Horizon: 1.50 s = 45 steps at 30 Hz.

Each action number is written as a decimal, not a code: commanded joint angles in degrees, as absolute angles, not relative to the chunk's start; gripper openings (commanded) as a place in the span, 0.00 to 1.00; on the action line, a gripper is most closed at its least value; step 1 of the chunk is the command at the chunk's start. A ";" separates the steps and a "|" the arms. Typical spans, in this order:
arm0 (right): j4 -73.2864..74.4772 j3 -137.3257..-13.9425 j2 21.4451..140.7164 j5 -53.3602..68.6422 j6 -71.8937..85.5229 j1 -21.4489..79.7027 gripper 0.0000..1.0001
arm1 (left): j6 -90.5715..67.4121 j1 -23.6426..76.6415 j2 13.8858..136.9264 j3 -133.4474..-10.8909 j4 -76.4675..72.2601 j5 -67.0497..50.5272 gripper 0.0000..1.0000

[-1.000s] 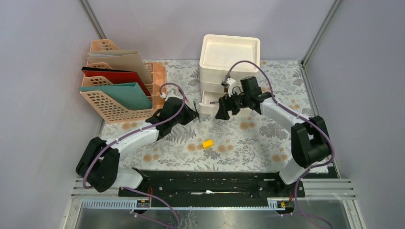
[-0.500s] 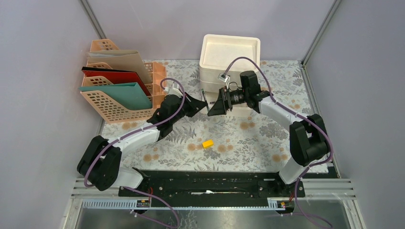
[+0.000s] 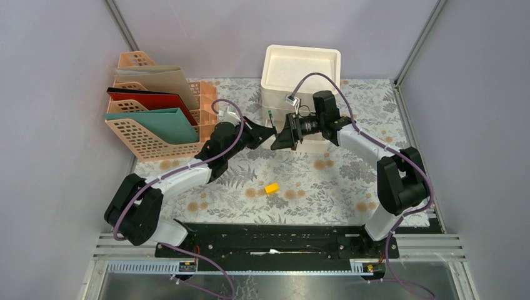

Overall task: Organize the desk
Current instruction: Pick up the stationery from the center of the board.

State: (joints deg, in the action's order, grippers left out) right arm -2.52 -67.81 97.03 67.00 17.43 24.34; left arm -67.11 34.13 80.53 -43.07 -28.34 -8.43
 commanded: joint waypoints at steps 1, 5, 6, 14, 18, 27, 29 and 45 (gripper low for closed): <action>-4.20 -70.09 96.28 68.48 17.72 24.68 0.88 | -67.19 34.28 79.63 -44.00 -33.18 -9.63 0.00; -4.20 -69.92 96.12 68.48 17.72 24.70 0.88 | -67.00 34.21 78.65 -43.20 -33.70 -9.76 0.00; -4.20 -69.88 96.03 68.48 17.72 24.68 0.88 | -66.87 34.19 78.36 -43.08 -33.74 -9.78 0.00; -4.20 -69.11 94.28 68.48 17.72 24.66 0.88 | -65.30 33.88 76.82 -42.00 -33.39 -9.99 0.00; -4.20 -69.29 94.04 68.48 17.72 24.69 0.88 | -64.55 33.84 76.56 -41.95 -32.74 -10.80 0.00; 19.96 -73.92 92.81 49.98 -9.54 24.63 1.00 | -64.11 33.51 73.78 -40.06 -31.56 -9.09 0.00; 21.14 -74.09 92.26 48.75 -11.06 24.61 1.00 | -64.30 33.29 73.58 -39.83 -31.58 -8.83 0.00; 18.82 -76.09 94.13 56.84 -3.22 24.68 0.92 | -64.49 33.10 81.79 -44.27 -36.14 -11.85 0.00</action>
State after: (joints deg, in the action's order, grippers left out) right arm 19.90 -72.99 94.48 57.93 -5.08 24.38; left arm -64.97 33.28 79.53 -40.40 -31.20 -10.02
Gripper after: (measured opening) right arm 0.946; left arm 0.040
